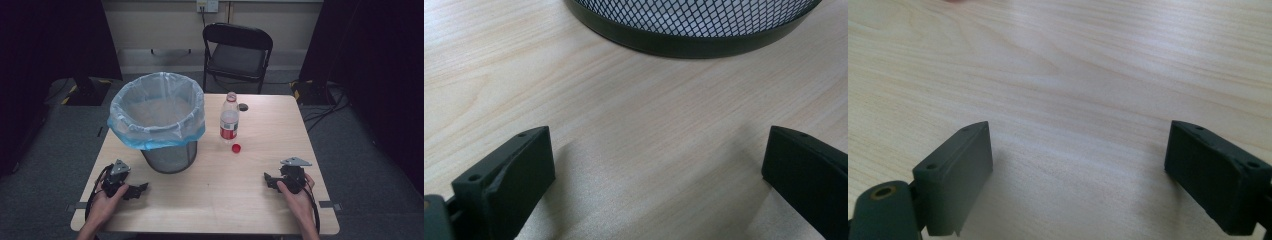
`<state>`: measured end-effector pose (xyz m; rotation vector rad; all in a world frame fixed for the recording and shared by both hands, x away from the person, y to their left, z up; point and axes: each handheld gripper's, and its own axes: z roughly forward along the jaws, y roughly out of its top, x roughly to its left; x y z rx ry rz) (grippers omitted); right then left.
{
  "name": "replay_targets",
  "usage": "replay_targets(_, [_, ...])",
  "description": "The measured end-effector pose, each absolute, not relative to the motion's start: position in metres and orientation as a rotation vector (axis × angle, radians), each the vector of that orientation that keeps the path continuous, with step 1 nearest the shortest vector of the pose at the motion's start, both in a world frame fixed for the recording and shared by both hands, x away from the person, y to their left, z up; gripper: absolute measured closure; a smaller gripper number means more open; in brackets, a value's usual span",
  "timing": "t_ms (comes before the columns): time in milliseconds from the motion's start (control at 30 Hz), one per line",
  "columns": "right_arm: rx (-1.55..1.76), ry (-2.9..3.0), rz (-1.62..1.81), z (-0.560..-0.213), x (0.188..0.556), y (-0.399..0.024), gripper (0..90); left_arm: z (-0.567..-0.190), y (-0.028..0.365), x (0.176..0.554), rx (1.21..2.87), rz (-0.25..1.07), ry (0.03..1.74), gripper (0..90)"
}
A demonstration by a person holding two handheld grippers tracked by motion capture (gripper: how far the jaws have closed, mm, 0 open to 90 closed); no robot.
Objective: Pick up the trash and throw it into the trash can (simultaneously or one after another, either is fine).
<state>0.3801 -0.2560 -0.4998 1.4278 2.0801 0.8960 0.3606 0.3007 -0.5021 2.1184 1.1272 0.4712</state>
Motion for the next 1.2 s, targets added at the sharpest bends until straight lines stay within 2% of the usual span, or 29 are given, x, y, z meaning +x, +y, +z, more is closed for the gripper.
replay_targets(200, [1.431, 2.084, 0.891, -0.499, 0.380, -0.256, 11.4, -0.502, 0.301, 0.361, 2.121, 0.472, 1.127, 0.0])
replay_targets(333, [1.430, 2.107, 0.865, -0.495, 0.378, -0.256, 16.6, -0.502, 0.301, 0.361, 2.118, 0.471, 1.128, 0.0])
replay_targets(567, [1.397, 2.114, 0.923, -0.484, 0.375, -0.253, 16.8, -0.502, 0.301, 0.361, 2.119, 0.471, 1.127, 0.0])
replay_targets(733, [1.351, 2.165, 0.935, -0.476, 0.381, -0.240, 22.3, -0.502, 0.301, 0.361, 2.119, 0.471, 1.127, 0.0])
replay_targets(1200, [1.274, 2.225, 0.983, -0.455, 0.403, -0.208, 20.4, -0.502, 0.301, 0.361, 2.118, 0.471, 1.127, 0.0])
